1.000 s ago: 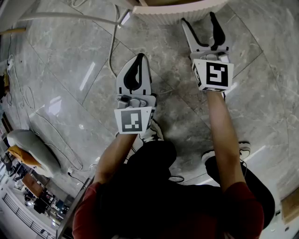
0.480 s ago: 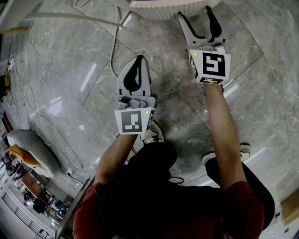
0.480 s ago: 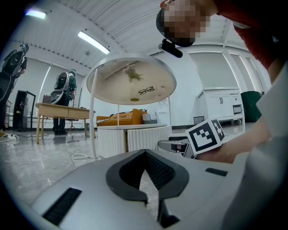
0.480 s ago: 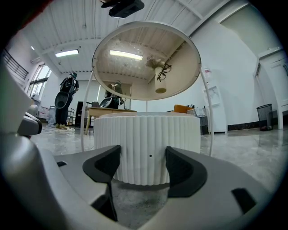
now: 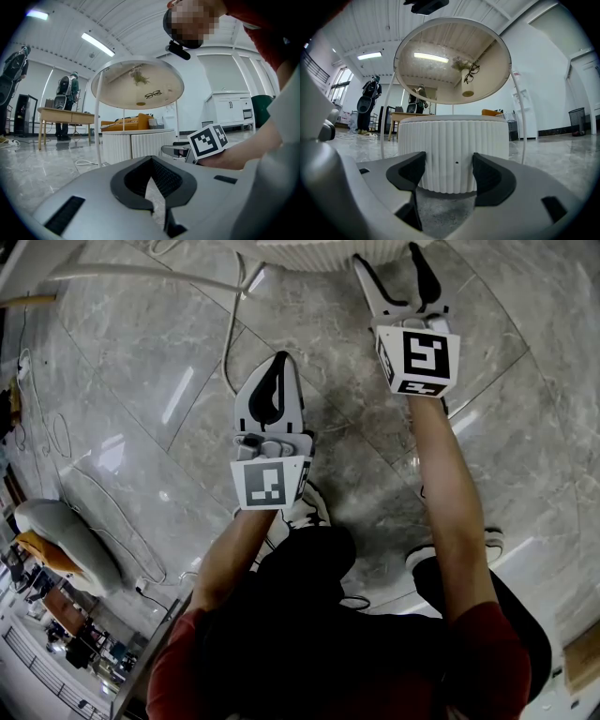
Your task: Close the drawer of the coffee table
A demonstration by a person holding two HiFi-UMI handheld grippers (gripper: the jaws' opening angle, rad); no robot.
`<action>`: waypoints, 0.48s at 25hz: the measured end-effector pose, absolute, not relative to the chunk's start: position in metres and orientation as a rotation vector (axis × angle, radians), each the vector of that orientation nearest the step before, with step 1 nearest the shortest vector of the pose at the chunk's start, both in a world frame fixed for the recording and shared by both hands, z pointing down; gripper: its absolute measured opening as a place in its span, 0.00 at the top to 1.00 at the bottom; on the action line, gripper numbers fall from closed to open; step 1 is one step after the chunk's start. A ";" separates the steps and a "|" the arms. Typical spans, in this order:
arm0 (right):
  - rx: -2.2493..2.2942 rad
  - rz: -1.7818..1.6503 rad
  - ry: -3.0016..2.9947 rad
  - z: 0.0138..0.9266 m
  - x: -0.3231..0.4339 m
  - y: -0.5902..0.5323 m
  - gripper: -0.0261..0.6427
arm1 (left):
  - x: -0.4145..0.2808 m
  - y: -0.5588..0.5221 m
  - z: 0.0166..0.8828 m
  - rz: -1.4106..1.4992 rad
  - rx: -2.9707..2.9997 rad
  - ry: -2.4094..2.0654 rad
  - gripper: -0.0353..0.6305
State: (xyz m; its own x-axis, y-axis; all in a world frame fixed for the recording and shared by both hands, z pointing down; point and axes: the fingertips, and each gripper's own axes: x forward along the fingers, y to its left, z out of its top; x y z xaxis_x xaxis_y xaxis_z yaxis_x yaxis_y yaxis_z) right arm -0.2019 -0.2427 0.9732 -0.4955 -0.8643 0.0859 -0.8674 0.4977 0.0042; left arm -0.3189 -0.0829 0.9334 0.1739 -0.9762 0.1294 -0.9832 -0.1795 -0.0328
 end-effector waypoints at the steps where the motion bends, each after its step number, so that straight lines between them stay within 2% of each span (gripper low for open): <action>1: 1.534 0.061 -2.652 0.973 -0.203 -0.244 0.49 | -0.319 -0.083 0.933 0.187 2.363 -1.974 0.93; 12: 1.525 0.051 -2.662 0.973 -0.205 -0.247 0.49 | -0.319 -0.081 0.936 0.204 2.360 -1.974 0.93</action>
